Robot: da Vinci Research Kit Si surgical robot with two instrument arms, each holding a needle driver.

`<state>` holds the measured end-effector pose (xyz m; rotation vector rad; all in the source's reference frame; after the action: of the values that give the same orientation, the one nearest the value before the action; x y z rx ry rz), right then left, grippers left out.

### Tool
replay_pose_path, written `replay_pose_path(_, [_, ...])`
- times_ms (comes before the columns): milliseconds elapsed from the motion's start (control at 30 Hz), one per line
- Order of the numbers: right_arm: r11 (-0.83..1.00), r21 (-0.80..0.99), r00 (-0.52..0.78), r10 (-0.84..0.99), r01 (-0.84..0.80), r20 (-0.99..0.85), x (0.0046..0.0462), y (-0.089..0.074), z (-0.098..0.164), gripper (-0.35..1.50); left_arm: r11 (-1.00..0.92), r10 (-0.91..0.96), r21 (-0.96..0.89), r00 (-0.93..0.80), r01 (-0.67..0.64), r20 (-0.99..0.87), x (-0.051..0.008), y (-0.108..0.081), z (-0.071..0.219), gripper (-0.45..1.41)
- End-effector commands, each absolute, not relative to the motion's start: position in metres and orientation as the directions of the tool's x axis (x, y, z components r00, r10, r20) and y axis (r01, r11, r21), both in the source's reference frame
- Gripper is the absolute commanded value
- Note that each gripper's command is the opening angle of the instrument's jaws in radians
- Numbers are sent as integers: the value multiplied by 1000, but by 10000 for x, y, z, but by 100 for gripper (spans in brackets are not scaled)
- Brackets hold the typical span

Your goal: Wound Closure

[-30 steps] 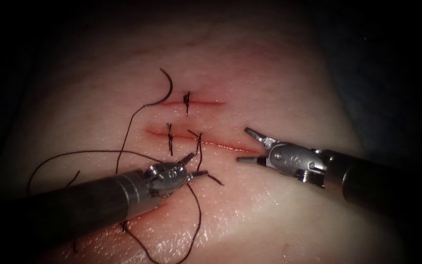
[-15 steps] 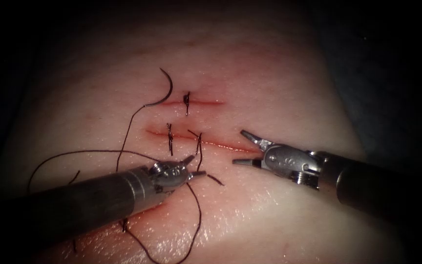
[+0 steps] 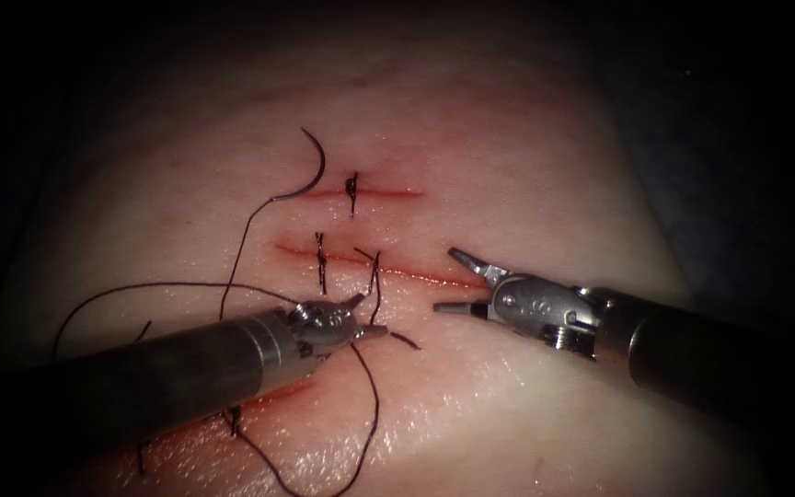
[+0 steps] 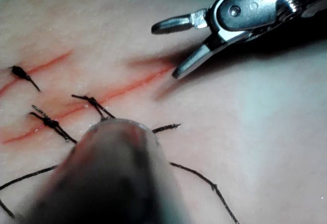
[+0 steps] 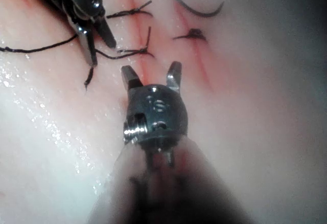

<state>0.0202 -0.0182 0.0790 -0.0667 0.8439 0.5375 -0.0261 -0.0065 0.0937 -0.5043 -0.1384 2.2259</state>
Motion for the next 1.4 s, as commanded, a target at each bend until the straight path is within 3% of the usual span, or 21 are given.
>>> replay_pose_path(33, [866,154,536,424,-475,-730,212,-178,795,119,-651,756,-266,-575,-711,-313,-265,-62,942,-44])
replay_pose_path(300, [879,168,523,409,-446,-748,223,-183,797,119,-648,760,-294,-573,-702,-307,-255,-54,934,-45])
replay_pose_path(533, [974,17,503,133,-228,-854,240,-185,823,114,-666,736,-269,-555,-696,-386,-244,-34,914,-45])
replay_pose_path(733, [969,-27,451,89,-245,-888,268,-177,840,130,-668,728,-259,-541,-698,-421,-241,-27,907,-45])
replay_pose_path(1400, [961,-69,405,46,-267,-913,326,-173,850,130,-666,726,-249,-535,-703,-431,-239,-25,903,-45])
